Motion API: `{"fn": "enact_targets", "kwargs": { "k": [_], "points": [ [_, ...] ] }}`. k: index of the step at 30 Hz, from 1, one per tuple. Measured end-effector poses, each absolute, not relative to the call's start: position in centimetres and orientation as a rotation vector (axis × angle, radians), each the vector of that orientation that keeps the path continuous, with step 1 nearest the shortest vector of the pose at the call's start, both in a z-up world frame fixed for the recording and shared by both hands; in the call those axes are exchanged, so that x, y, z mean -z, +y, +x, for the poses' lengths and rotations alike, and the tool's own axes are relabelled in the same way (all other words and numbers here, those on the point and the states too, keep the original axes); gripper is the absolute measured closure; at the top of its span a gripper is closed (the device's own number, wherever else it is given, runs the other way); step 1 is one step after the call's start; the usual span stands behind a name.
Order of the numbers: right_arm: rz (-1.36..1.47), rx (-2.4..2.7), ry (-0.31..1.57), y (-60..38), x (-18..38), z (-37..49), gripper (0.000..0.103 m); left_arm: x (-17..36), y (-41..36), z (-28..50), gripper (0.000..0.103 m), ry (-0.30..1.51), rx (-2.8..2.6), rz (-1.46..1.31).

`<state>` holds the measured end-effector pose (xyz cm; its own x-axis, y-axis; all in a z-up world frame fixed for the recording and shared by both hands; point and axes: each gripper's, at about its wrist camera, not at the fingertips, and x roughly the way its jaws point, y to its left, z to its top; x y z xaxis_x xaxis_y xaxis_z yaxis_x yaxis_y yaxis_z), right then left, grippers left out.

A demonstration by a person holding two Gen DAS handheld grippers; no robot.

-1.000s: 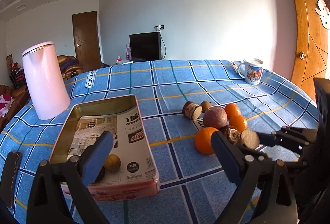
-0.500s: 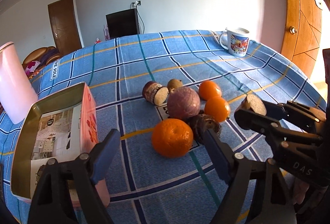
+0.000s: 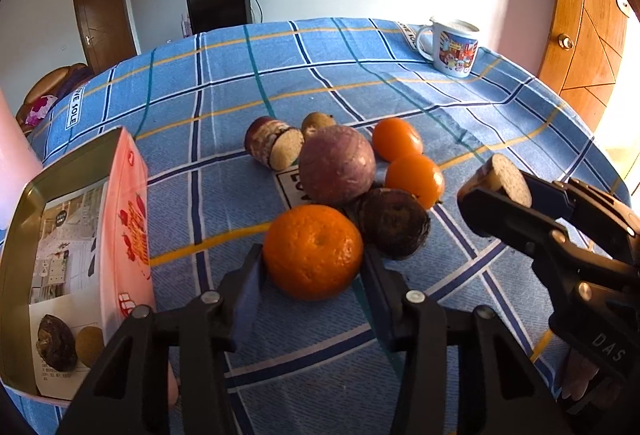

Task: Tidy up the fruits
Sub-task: 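Grasp the round cake-topped cup with the right tool while the left tool grasps an orange, then lift and carry the orange and the cake cup toward the tin box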

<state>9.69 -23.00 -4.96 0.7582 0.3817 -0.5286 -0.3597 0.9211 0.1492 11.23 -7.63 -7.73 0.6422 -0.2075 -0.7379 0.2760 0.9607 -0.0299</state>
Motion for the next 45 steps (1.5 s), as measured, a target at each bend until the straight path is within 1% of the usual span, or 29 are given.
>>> {"fn": "enact_targets", "kwargs": {
  "k": [13,23,45],
  "points": [
    [0.018,-0.4,0.466,-23.1,4.2,7.9,0.067,5.7,-6.8,9.0,0.054,0.649,0.211,0.081],
    [0.013,-0.395,0.394,-23.2,3.8,6.9,0.067,5.0,-6.2,7.9,0.054,0.568,0.175,0.07],
    [0.004,-0.392,0.297,-23.2,3.5,5.4,0.067,4.2,-6.5,5.8,0.054,0.435,0.137,0.098]
  ]
}}
